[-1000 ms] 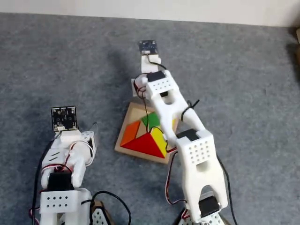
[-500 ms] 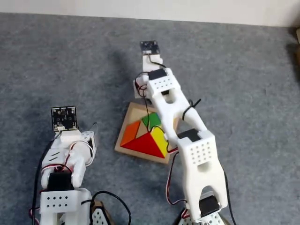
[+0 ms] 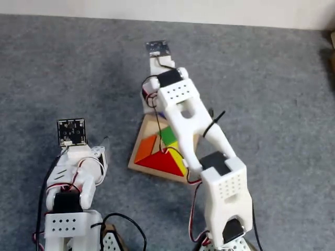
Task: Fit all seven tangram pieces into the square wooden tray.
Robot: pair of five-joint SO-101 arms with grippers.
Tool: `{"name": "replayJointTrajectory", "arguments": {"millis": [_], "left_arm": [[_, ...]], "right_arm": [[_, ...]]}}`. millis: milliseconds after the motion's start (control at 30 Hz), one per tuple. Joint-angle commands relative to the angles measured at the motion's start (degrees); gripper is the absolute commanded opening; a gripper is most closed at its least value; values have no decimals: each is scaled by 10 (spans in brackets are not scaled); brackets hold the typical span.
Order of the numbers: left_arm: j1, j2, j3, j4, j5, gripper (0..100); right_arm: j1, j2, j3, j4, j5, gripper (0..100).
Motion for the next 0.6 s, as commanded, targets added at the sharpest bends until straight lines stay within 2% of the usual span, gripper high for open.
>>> {"name": "replayJointTrajectory", "arguments": {"millis": [0, 100, 300, 400, 567], "left_arm": [[-9, -9, -4, 7, -3, 204], [-9, -9, -4, 7, -3, 204], [-9, -9, -4, 7, -3, 204], [-9, -9, -4, 7, -3, 204], [-9, -9, -4, 7, -3, 204]], "right_arm": [[-30, -54, -13, 58, -5, 149], [-50, -55, -12, 89, -11, 150], [-63, -31, -15, 89, -33, 152], [-61, -5, -15, 64, -40, 152], [-55, 35, -15, 35, -92, 152]]}}
